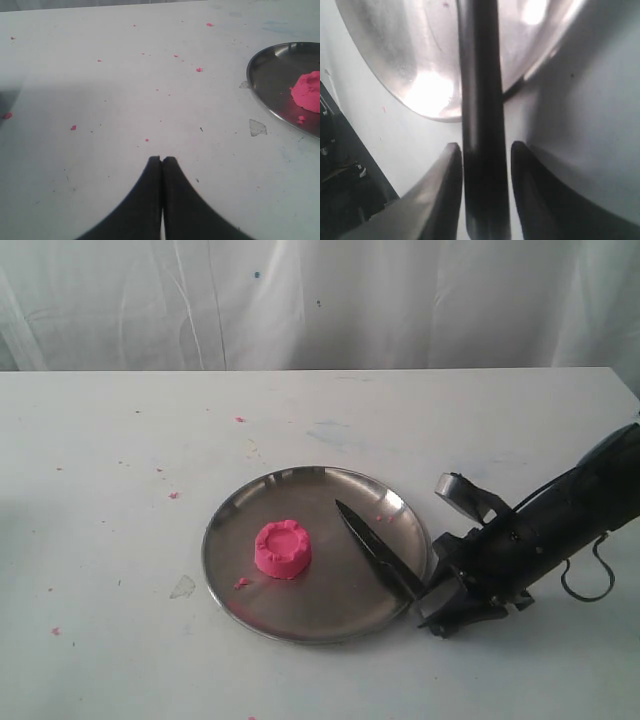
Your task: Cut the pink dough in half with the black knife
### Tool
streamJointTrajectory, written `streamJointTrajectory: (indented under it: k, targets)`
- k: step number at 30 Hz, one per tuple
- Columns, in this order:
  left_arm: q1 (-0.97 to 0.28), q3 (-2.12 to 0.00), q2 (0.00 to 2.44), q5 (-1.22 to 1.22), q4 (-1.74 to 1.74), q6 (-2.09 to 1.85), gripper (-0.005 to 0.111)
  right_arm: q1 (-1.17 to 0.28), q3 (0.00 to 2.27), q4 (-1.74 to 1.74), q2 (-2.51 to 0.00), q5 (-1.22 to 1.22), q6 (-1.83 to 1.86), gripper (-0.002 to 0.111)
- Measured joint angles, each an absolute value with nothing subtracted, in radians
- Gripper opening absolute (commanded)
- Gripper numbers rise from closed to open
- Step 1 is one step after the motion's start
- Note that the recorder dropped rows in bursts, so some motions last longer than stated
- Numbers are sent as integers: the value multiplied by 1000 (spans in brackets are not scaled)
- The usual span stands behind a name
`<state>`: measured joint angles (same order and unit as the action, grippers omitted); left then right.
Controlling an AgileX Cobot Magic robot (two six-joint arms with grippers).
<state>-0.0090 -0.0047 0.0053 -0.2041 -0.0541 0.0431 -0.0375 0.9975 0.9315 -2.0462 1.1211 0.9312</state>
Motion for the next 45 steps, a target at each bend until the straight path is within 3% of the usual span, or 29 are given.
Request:
streamJointTrajectory:
  k: [45]
  targets:
    - [-9,-5,5,-204,-54,43,0,-11,1054,929,-2050,1155,882,32]
